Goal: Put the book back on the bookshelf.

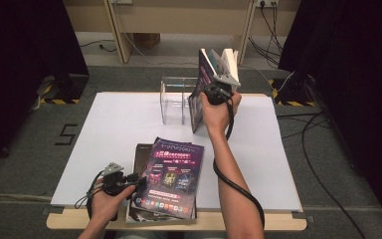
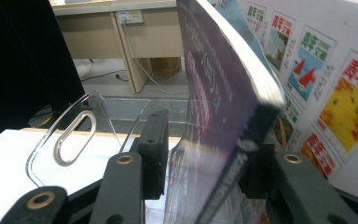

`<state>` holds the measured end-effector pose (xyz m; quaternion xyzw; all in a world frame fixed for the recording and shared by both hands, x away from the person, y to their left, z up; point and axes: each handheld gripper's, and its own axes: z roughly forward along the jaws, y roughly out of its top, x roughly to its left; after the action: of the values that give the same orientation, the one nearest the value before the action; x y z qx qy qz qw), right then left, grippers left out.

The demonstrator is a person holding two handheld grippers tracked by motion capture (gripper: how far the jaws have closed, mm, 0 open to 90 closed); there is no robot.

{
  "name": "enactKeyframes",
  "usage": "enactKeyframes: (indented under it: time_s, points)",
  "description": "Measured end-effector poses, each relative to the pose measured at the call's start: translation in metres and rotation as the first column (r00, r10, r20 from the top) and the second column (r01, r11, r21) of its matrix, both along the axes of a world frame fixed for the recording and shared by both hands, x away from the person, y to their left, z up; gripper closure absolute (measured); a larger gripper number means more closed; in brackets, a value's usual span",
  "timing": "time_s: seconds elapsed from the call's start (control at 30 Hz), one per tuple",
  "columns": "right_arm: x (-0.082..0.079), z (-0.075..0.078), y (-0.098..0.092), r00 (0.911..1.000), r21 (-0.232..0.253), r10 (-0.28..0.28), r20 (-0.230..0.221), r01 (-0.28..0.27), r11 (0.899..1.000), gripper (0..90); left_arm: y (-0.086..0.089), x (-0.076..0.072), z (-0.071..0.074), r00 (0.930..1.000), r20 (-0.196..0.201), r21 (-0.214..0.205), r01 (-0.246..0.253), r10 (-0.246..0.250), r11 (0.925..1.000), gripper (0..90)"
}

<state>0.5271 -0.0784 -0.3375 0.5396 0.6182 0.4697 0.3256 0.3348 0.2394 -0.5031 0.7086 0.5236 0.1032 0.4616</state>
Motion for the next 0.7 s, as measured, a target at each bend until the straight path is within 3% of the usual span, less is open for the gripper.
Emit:
enactKeyframes:
  time_s: [0.7]
  points:
    - [-0.014, -0.005, -0.003, 0.9997, -0.007, 0.020, -0.015, -0.020, 1.000, 59.2, -0.001, 0.000, 0.000, 1.0000, 0.001, 0.002, -0.001, 0.001, 1.0000, 51.7]
